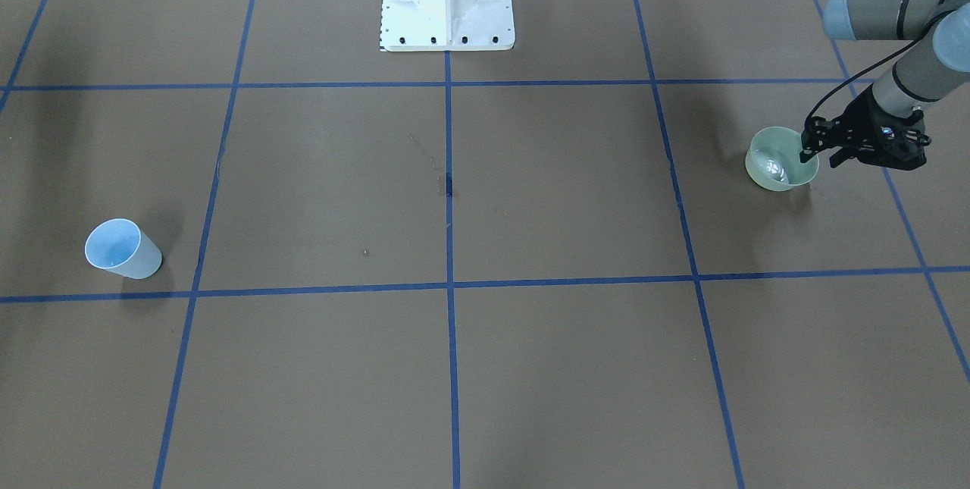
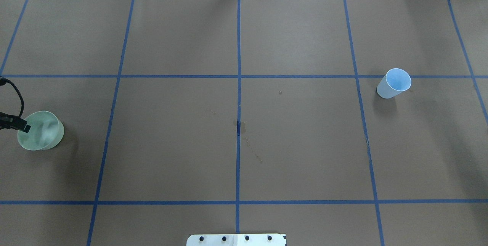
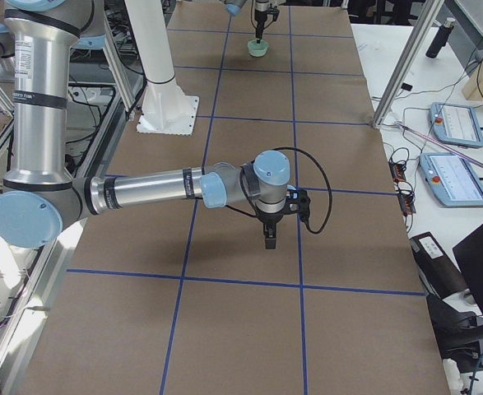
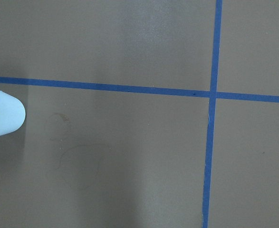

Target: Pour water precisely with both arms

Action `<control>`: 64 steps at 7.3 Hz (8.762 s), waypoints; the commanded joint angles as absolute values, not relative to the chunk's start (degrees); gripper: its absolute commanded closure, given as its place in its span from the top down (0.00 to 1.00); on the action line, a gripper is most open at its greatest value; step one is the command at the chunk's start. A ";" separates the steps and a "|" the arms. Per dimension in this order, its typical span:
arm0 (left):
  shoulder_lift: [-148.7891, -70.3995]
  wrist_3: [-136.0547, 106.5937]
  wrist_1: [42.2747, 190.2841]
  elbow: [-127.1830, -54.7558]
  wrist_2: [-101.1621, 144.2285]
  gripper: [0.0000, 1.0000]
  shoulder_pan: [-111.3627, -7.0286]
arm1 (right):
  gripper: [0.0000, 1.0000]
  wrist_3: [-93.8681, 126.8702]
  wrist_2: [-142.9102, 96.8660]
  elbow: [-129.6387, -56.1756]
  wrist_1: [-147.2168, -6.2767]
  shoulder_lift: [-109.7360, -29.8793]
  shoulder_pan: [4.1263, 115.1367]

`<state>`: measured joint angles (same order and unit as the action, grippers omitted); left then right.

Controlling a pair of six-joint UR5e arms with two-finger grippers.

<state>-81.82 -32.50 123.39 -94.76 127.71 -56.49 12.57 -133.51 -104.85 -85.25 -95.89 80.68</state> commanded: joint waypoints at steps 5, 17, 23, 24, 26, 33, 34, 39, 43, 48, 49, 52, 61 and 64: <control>-84.18 -32.52 122.44 -97.38 134.17 0.00 -56.34 | 1.00 12.66 -133.51 -104.94 -85.25 -95.71 80.68; -141.50 -53.00 90.23 -77.71 128.34 0.00 -39.39 | 1.00 13.10 -134.03 -104.94 -85.17 -95.19 80.60; -141.50 -56.25 100.81 -71.63 125.68 0.41 -35.95 | 1.00 13.36 -134.12 -104.94 -85.17 -95.01 80.60; -141.50 -56.16 100.81 -71.63 125.68 0.73 -35.95 | 1.00 13.36 -134.12 -104.94 -85.17 -95.01 80.60; -141.50 -56.77 99.94 -73.55 125.86 1.00 -38.30 | 1.00 13.36 -134.21 -105.12 -85.17 -95.01 80.60; -110.71 -16.63 81.12 -105.03 128.23 1.00 -70.51 | 1.00 23.98 -133.59 -112.23 -85.34 -95.45 74.10; -105.17 -4.43 81.04 -104.07 131.80 1.00 -77.54 | 1.00 26.60 -133.25 -112.76 -85.34 -95.45 72.70; -95.89 15.73 81.56 -100.20 134.38 1.00 -89.74 | 1.00 41.74 -122.91 -110.67 -75.34 -94.66 59.45; -95.89 15.56 81.56 -100.37 134.47 1.00 -89.74 | 1.00 42.79 -122.96 -102.65 -66.27 -89.91 59.33; -95.80 15.38 81.65 -100.37 134.56 1.00 -89.74 | 1.00 75.02 -94.65 -113.37 -69.50 -91.49 39.59; -95.54 15.38 81.65 -100.46 135.17 1.00 -89.74 | 1.00 77.41 -88.31 -115.82 -75.09 -91.58 37.64; -95.45 15.21 81.56 -100.46 137.29 1.00 -89.74 | 1.00 91.27 -68.70 -117.34 -85.41 -91.58 29.20; -95.36 15.12 81.12 -101.69 137.29 1.00 -89.91 | 1.00 107.58 -50.63 -102.05 -91.05 -83.85 22.68; -94.05 15.03 81.04 -103.00 137.29 1.00 -89.82 | 1.00 107.58 -50.54 -101.60 -91.05 -83.50 23.90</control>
<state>-94.63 15.10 81.11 -102.34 137.31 -89.87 107.58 -50.59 -101.77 -91.05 -83.72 23.09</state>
